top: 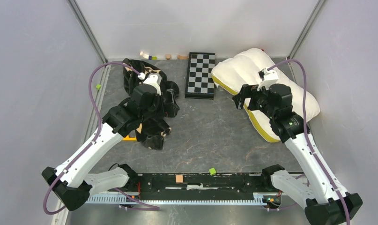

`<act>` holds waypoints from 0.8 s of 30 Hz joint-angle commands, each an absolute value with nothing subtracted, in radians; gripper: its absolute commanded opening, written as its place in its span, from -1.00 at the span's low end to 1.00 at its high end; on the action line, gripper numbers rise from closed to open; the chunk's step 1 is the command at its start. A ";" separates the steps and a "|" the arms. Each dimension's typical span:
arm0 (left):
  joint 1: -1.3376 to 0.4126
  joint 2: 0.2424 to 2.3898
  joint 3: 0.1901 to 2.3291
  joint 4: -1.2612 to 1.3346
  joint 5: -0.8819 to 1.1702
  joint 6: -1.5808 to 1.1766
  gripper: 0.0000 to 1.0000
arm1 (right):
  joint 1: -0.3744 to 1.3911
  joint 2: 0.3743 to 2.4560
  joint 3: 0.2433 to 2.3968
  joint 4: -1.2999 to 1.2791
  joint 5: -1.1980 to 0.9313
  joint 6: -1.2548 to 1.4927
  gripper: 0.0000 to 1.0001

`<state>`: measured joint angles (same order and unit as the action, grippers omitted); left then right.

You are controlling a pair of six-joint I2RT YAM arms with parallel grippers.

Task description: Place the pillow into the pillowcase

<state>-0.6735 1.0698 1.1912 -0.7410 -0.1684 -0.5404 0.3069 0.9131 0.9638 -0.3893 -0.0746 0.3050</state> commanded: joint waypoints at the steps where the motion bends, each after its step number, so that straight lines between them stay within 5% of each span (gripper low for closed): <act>1: -0.669 1.019 1.211 -0.764 -0.238 -0.483 1.00 | 0.311 0.917 0.947 -0.416 -0.061 0.275 0.96; 14: -0.669 0.946 1.146 -0.791 -0.237 -0.493 1.00 | 0.311 1.019 1.002 -0.387 0.117 0.244 0.96; 24: -0.669 0.952 1.152 -0.795 -0.144 -0.462 1.00 | 0.223 1.402 1.167 -0.227 0.290 0.211 0.96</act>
<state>-0.6735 0.9508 1.1385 -0.7994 -0.1978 -0.5285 0.2783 1.2720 1.0801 -0.3508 0.2234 0.2268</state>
